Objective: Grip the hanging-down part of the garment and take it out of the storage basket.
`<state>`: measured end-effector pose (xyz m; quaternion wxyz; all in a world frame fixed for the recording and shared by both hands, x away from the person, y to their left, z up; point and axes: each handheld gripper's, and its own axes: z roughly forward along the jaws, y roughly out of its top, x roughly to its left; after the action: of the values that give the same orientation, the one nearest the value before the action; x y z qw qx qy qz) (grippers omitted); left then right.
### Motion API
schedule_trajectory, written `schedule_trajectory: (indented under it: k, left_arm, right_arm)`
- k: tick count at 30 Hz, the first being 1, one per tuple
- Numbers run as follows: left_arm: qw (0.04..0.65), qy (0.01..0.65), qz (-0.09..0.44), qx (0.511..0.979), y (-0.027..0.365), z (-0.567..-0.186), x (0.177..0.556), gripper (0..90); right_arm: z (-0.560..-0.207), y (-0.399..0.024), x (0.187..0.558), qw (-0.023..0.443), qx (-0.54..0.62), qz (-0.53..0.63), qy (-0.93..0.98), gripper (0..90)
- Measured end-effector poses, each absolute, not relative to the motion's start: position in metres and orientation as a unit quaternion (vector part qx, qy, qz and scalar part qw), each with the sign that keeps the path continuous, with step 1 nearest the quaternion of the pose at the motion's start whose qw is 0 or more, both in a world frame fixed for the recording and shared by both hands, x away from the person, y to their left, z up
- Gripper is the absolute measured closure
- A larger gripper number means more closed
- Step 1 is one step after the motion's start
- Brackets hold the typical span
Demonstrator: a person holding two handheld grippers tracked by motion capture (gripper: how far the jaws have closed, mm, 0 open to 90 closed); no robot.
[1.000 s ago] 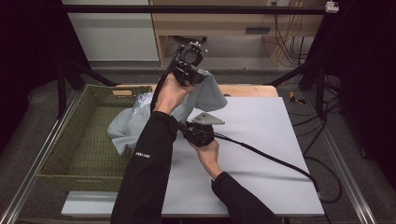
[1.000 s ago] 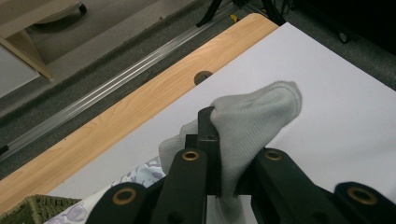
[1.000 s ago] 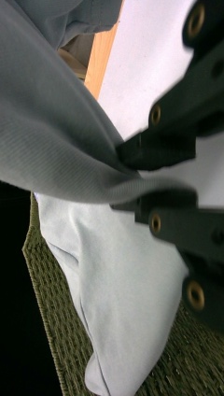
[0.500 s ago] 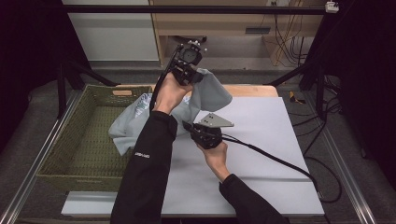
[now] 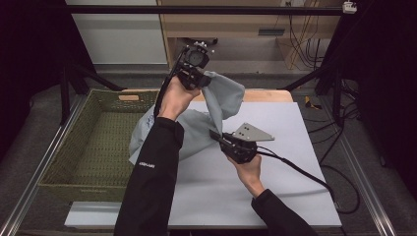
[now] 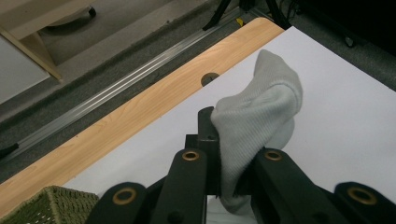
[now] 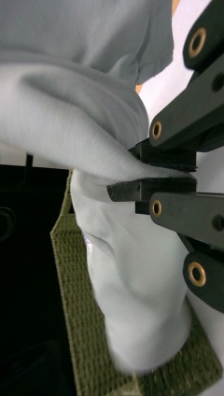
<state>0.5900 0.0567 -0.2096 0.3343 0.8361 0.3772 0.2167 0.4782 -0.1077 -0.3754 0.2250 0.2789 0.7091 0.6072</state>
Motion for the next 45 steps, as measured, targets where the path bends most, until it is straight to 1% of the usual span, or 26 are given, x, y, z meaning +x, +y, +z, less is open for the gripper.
schedule_trajectory:
  k: [7, 14, 18, 23, 25, 29, 31, 33, 35, 37, 39, 40, 41, 43, 45]
  left_arm:
    - [0.334, 0.371, 0.213, 0.840, 0.053, -0.209, 0.588, 84.5]
    - [0.337, 0.362, 0.207, 0.844, 0.045, -0.209, 0.585, 84.5]
    - [0.340, 0.359, 0.205, 0.845, 0.042, -0.209, 0.583, 84.5]
    - [0.341, 0.354, 0.205, 0.846, 0.038, -0.209, 0.581, 84.5]
    - [0.344, 0.354, 0.205, 0.845, 0.038, -0.210, 0.581, 84.5]
    - [0.347, 0.352, 0.204, 0.845, 0.037, -0.211, 0.579, 84.5]
    - [0.347, 0.348, 0.204, 0.847, 0.035, -0.211, 0.577, 84.5]
    - [0.347, 0.347, 0.203, 0.848, 0.034, -0.212, 0.576, 84.5]
    - [0.346, 0.343, 0.201, 0.850, 0.032, -0.213, 0.575, 84.5]
    - [0.341, 0.332, 0.198, 0.857, 0.030, -0.213, 0.574, 84.4]
    - [0.345, 0.327, 0.196, 0.858, 0.028, -0.213, 0.572, 84.4]
    - [0.348, 0.325, 0.195, 0.857, 0.027, -0.214, 0.571, 84.5]
    - [0.349, 0.323, 0.194, 0.858, 0.025, -0.215, 0.570, 84.5]
    - [0.345, 0.318, 0.195, 0.861, 0.023, -0.218, 0.567, 84.4]
    - [0.345, 0.314, 0.195, 0.863, 0.022, -0.221, 0.565, 84.4]
  right_arm:
    - [-0.359, -0.140, 0.461, 0.238, 0.273, 0.627, 0.690, 87.2]
    - [-0.350, -0.164, 0.455, 0.247, 0.282, 0.640, 0.671, 87.2]
    - [-0.344, -0.179, 0.452, 0.264, 0.285, 0.641, 0.661, 87.1]
    - [-0.344, -0.187, 0.451, 0.266, 0.294, 0.642, 0.657, 87.1]
    - [-0.346, -0.188, 0.450, 0.278, 0.293, 0.638, 0.655, 87.0]
    - [-0.352, -0.191, 0.452, 0.272, 0.296, 0.631, 0.663, 86.1]
    - [-0.358, -0.190, 0.452, 0.267, 0.298, 0.624, 0.671, 84.2]
    - [-0.365, -0.189, 0.453, 0.259, 0.299, 0.617, 0.680, 77.1]
    - [-0.371, -0.188, 0.452, 0.249, 0.302, 0.618, 0.682, 65.1]
    - [-0.374, -0.188, 0.452, 0.245, 0.304, 0.615, 0.685, 47.7]
    - [-0.375, -0.189, 0.449, 0.266, 0.297, 0.612, 0.683, 34.7]
    - [-0.375, -0.190, 0.447, 0.278, 0.297, 0.610, 0.680, 24.3]
    - [-0.375, -0.191, 0.446, 0.287, 0.302, 0.608, 0.676, 16.4]
    - [-0.374, -0.194, 0.443, 0.290, 0.312, 0.603, 0.675, 8.1]
    - [-0.375, -0.197, 0.439, 0.289, 0.320, 0.603, 0.671, 5.4]
